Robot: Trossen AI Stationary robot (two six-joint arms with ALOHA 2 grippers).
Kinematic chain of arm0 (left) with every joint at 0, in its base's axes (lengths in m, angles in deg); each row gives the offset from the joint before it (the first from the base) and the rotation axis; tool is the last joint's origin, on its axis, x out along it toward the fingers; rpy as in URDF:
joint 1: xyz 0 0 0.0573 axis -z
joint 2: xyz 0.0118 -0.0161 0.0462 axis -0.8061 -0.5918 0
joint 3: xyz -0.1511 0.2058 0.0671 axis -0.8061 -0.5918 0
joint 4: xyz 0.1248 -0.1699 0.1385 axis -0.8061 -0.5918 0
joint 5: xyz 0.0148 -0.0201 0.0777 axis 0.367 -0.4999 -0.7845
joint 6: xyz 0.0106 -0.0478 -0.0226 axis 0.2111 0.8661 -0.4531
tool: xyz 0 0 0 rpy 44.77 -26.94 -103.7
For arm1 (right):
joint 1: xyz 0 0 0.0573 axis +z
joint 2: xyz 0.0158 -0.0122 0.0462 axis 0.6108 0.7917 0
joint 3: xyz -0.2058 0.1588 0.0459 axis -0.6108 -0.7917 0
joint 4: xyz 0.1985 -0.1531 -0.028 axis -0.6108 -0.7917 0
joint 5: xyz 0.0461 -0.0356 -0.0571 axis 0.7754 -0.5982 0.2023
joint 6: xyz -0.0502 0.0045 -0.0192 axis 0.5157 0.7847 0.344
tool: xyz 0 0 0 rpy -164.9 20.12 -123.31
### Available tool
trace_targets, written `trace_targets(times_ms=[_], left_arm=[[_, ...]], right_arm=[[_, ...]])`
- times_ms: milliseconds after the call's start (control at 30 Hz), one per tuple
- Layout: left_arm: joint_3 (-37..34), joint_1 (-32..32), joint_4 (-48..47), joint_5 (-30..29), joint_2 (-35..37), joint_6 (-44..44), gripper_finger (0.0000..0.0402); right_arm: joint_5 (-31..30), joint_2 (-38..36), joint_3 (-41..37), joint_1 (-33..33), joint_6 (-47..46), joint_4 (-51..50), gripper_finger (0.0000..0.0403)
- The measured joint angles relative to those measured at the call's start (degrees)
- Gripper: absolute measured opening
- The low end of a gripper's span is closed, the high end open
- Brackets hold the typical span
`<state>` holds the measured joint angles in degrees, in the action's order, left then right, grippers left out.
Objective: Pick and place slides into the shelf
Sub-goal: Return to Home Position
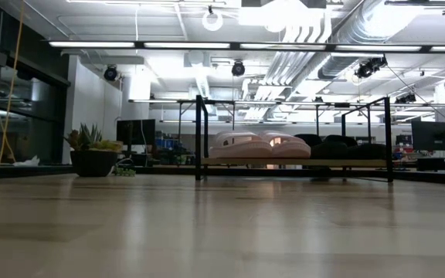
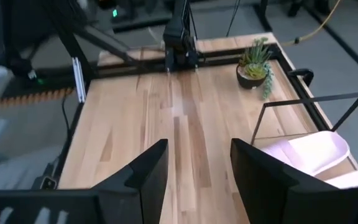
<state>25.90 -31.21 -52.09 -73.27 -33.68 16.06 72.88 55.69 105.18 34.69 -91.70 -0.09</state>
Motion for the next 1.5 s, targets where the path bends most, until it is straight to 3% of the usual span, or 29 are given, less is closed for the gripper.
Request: trace_targets(times_ms=[167, 433, 633, 1033, 1500], left_arm=[[0.0, 0.0, -0.2, 0.1, -0.2, -0.5, 0.0143], [-0.2, 0.0, 0.6, 0.2, -0.2, -0.9, 0.0143], [-8.5, 0.0, 8.2, 0.0, 2.6, -1.1, 0.0143], [-20.0, 0.0, 14.0, -0.9, 13.2, -1.3, 0.0143], [-33.7, 0.0, 23.0, 2.6, 22.1, -0.9, 0.0143]], right_arm=[[0.3, -12.3, -17.2, 0.1, -2.7, 12.2, 0.0165], [1.2, -27.7, -35.8, 0.1, -3.3, 26.4, 0.0165], [1.6, -34.5, -45.3, 0.1, -4.9, 35.2, 0.0165], [3.1, -36.6, -52.9, 0.1, -0.7, 44.3, 0.0165], [3.9, -36.6, -61.5, 0.1, -6.3, 56.0, 0.0165]])
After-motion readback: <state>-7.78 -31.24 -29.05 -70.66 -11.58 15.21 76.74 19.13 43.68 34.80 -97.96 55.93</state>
